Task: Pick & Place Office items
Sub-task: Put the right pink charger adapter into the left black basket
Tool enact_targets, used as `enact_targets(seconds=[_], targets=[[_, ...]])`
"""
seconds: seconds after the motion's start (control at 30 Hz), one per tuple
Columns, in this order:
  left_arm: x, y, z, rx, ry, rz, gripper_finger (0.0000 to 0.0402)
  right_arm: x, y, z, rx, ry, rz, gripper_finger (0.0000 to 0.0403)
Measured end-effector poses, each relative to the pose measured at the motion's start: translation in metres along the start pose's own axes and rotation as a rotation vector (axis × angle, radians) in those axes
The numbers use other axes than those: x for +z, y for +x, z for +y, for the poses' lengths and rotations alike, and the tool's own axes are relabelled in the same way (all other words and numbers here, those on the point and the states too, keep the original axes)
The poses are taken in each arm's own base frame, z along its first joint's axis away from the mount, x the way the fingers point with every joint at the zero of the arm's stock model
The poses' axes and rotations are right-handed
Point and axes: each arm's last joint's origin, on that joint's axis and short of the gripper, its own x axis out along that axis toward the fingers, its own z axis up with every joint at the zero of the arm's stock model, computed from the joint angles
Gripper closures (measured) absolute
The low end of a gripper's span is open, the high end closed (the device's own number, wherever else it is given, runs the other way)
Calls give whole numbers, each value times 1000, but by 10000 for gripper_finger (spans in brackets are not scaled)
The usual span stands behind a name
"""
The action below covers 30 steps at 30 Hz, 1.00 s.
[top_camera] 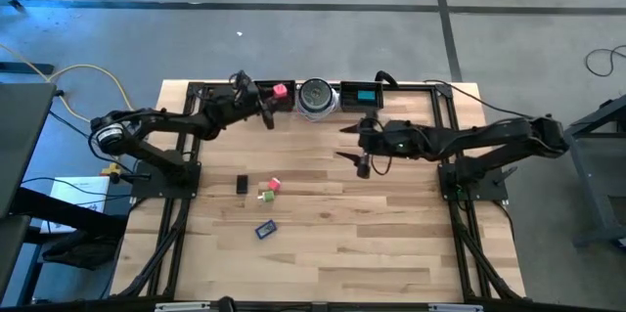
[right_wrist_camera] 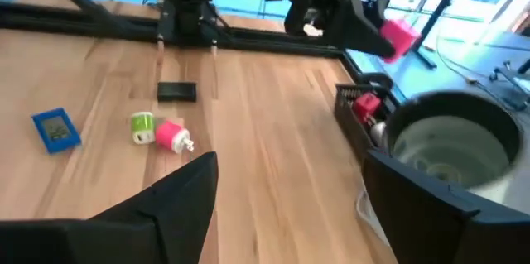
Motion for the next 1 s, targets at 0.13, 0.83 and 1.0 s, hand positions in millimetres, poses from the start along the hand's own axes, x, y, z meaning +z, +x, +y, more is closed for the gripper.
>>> enact_targets(seconds=[0.13, 0.83, 1.0], targets=[[-11, 4, 3, 54, 6, 38, 254, -7, -14, -1, -7, 44, -77, 117], [-51, 39, 17, 294, -141, 83, 254, -20, -30, 8, 32, 103, -158, 117], [-52, 47, 16, 352, -133, 157, 254, -20, -30, 8, 33, 106, -156, 117]])
